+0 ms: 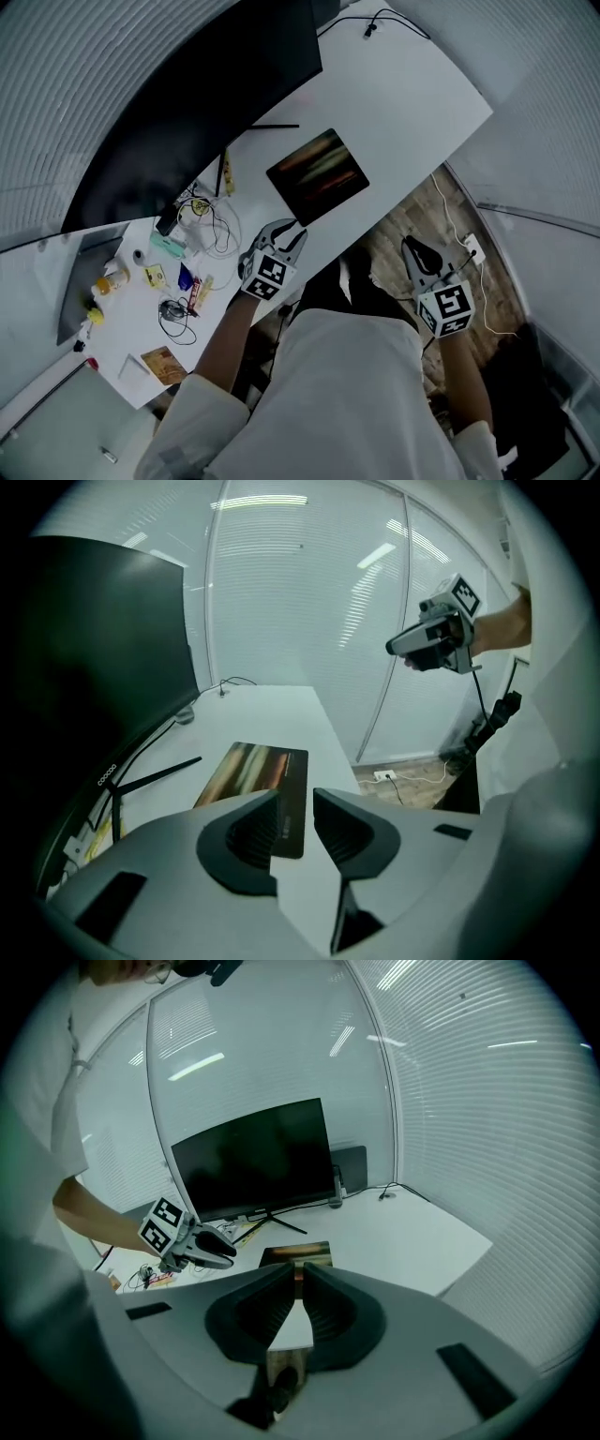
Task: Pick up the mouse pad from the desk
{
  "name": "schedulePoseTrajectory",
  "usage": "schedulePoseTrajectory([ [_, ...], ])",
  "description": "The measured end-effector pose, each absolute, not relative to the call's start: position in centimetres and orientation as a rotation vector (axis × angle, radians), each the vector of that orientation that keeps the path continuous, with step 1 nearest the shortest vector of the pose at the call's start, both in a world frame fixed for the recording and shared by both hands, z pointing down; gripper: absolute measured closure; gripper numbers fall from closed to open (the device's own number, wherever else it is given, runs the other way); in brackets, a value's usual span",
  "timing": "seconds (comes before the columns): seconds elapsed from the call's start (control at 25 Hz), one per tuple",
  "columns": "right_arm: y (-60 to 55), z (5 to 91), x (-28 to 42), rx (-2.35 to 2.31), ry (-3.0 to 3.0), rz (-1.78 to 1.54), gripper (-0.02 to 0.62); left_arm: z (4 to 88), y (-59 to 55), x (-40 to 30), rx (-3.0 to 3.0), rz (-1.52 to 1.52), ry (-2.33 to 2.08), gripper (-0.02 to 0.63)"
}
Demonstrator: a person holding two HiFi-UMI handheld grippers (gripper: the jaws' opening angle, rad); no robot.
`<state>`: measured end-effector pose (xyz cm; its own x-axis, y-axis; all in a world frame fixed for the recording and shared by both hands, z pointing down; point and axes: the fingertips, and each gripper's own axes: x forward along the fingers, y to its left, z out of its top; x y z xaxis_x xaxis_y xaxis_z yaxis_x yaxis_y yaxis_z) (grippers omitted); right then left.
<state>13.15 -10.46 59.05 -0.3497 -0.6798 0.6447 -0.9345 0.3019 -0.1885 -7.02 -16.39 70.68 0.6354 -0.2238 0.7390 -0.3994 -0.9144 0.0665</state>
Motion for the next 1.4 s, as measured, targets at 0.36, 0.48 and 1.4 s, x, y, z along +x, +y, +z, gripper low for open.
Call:
schedulePoseTrajectory([
  [0.36,-9.0,62.0,12.2,1.473,-2.076,0.865,0.549,77.9,-16.5,-6.6,2.64,1.424,-0.295,0.413],
  [0.48,-8.7,62.6,11.8,1.486,-2.066,0.899,0.548,79.8,-16.7,-6.5,2.636,1.501,-0.236,0.382],
  [1.4,-8.1,64.5,11.4,1.534,-1.997,1.005,0.549,84.4,-16.4,-6.7,2.593,1.588,-0.096,0.356],
])
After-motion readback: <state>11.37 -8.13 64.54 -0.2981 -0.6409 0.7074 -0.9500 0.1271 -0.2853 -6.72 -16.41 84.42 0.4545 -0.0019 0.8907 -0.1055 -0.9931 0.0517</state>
